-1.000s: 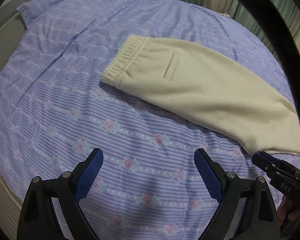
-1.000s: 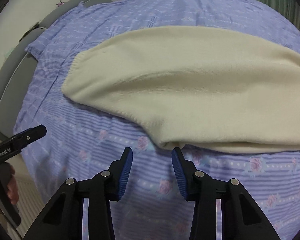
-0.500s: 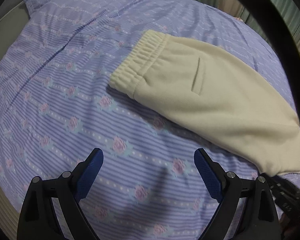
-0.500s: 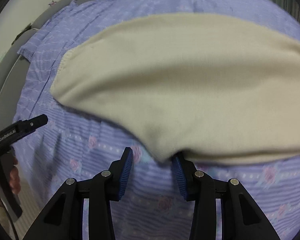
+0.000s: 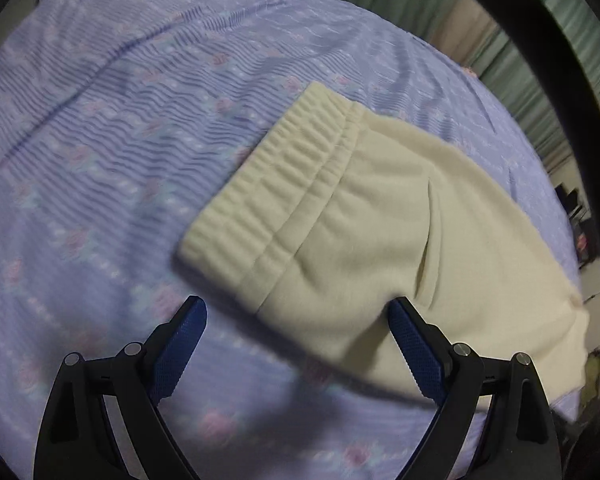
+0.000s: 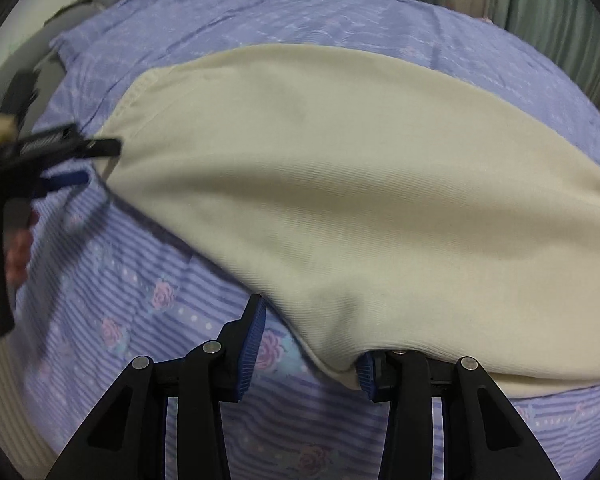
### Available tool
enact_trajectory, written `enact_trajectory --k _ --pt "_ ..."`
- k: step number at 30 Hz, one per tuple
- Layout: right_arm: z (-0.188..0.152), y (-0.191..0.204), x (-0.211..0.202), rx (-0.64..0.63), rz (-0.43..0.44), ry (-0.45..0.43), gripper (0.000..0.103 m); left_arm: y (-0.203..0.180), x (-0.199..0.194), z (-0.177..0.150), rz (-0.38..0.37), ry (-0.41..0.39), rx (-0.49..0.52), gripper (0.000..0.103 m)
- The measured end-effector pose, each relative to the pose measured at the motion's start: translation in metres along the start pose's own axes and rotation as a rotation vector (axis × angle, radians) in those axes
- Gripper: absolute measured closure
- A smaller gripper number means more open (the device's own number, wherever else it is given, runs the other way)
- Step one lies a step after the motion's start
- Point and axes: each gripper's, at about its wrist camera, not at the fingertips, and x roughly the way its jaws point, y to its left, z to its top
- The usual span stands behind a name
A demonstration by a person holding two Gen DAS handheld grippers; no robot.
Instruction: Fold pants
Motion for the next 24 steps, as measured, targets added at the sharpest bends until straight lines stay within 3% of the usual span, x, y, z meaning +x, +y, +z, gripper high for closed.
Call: enact_trajectory --k 3,4,5,7,9,11,14,18,20,22,23,24 --pt "0.000 0.001 -0.001 0.013 -0.011 0.000 0.061 -0.001 0.009 0.008 -0.014 -0.030 -0.030 0.010" --pt "0.000 0.003 -0.001 0.012 -0.022 0.002 0.061 -0.003 0.012 0.010 -0.017 -0.032 -0.034 0.016" --pt "-0.001 0.004 0.000 0.009 -0.030 0.003 0.061 -0.003 0.014 0.012 -0.007 -0.037 -0.038 0.022" --pt "-0.001 0.009 0.001 0.007 -0.043 0.004 0.061 -0.005 0.017 0.015 0.006 -0.028 -0.044 0.046" --pt "-0.001 0.011 0.002 0.019 -0.051 0.014 0.071 -0.006 0.008 0.021 0.039 -0.065 -0.047 0.071" --pt "-0.001 0.012 -0.005 0.039 -0.054 0.018 0.079 -0.013 -0.008 0.030 0.048 -0.111 -0.019 0.075" --pt "-0.003 0.015 -0.020 0.072 -0.039 -0.001 0.082 -0.023 -0.021 0.037 0.079 -0.182 0.053 0.075" --pt "-0.012 0.017 -0.009 0.115 -0.042 0.046 0.082 -0.007 0.007 0.030 0.114 -0.105 0.033 0.071" --pt "-0.013 0.022 -0.002 0.082 -0.077 0.055 0.082 0.000 0.012 0.028 0.109 -0.094 0.018 0.061" --pt "-0.011 0.024 0.000 0.074 -0.099 0.072 0.080 -0.002 0.007 0.031 0.170 -0.092 0.039 0.021" --pt "-0.009 0.024 -0.001 0.074 -0.107 0.076 0.075 -0.007 0.000 0.033 0.238 -0.091 0.088 0.018" --pt "-0.007 0.025 -0.003 0.074 -0.117 0.081 0.061 -0.013 -0.007 0.034 0.253 -0.093 0.137 0.018"
